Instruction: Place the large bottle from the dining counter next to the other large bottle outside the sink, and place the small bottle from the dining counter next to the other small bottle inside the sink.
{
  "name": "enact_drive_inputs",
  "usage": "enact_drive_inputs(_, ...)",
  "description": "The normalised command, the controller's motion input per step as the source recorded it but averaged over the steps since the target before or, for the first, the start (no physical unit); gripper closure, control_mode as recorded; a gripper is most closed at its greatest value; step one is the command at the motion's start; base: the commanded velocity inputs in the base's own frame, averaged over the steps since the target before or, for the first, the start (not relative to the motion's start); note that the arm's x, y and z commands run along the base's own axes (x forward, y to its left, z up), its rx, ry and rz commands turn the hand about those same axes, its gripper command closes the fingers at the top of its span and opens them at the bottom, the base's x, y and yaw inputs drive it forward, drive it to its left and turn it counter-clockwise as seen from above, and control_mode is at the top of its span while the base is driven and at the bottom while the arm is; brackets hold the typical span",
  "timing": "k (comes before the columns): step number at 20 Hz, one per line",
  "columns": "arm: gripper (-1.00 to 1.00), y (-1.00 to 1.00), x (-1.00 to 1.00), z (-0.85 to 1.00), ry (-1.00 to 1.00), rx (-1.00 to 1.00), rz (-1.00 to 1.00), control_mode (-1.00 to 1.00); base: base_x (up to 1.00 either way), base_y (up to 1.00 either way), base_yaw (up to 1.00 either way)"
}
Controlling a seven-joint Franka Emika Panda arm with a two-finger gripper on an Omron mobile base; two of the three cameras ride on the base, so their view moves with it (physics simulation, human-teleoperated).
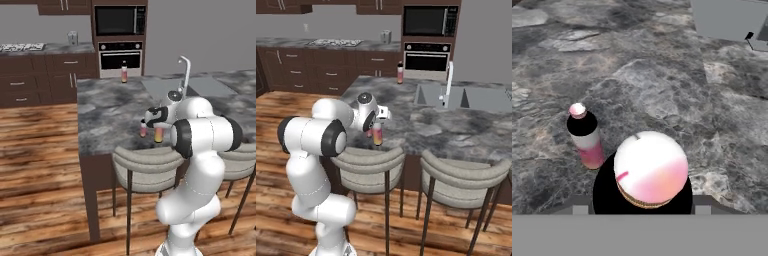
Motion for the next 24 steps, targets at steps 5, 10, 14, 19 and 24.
enact_drive_inputs(5, 1.00, 0.00, 0.00, 0.00, 0.00, 0.00, 0.00, 1.00, -0.57, 0.00, 0.00)
enact_drive_inputs(10, 1.00, 0.00, 0.00, 0.00, 0.00, 0.00, 0.00, 1.00, -0.30, 0.00, 0.01)
enact_drive_inputs(14, 1.00, 0.00, 0.00, 0.00, 0.00, 0.00, 0.00, 1.00, 0.00, 0.04, 0.00)
enact_drive_inputs(19, 1.00, 0.00, 0.00, 0.00, 0.00, 0.00, 0.00, 1.00, 0.00, 0.23, 0.00)
enact_drive_inputs(24, 1.00, 0.00, 0.00, 0.00, 0.00, 0.00, 0.00, 1.00, 0.09, 0.17, 0.00)
